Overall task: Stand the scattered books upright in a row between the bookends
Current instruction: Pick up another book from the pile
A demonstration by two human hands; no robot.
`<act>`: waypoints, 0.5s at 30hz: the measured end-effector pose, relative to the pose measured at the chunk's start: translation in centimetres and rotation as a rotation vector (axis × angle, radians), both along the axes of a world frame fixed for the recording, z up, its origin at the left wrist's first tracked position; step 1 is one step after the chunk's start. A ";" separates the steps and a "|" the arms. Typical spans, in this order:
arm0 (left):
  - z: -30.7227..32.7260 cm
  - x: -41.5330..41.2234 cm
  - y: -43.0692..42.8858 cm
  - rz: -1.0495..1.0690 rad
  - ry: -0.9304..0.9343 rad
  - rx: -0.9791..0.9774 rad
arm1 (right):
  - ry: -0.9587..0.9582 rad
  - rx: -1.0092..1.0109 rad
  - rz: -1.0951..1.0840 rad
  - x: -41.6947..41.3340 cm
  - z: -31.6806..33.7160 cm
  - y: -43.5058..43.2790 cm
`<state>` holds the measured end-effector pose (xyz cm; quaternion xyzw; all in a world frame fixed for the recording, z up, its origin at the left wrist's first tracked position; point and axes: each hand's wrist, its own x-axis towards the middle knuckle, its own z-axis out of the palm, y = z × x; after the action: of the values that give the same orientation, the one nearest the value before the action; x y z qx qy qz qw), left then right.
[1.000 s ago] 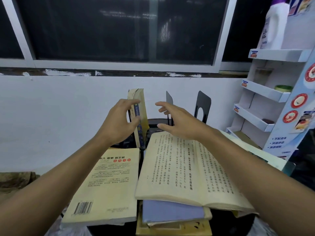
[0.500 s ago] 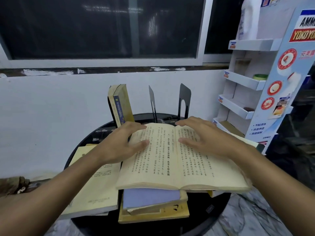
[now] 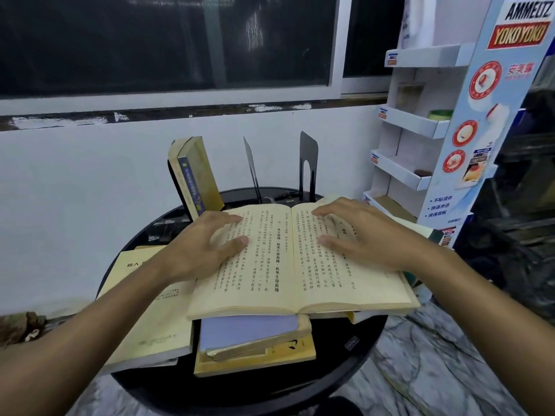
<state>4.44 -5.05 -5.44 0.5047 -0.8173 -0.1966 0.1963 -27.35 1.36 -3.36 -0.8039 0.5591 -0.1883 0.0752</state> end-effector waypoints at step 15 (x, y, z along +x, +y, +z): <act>8.0 -2.9 2.4 -0.110 0.201 -0.163 | -0.009 -0.079 -0.026 -1.1 2.2 1.1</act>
<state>1.57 -2.67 2.57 0.4194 -0.8331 -0.1898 0.3065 -28.43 2.47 -1.11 -0.7981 0.5612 -0.2149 0.0433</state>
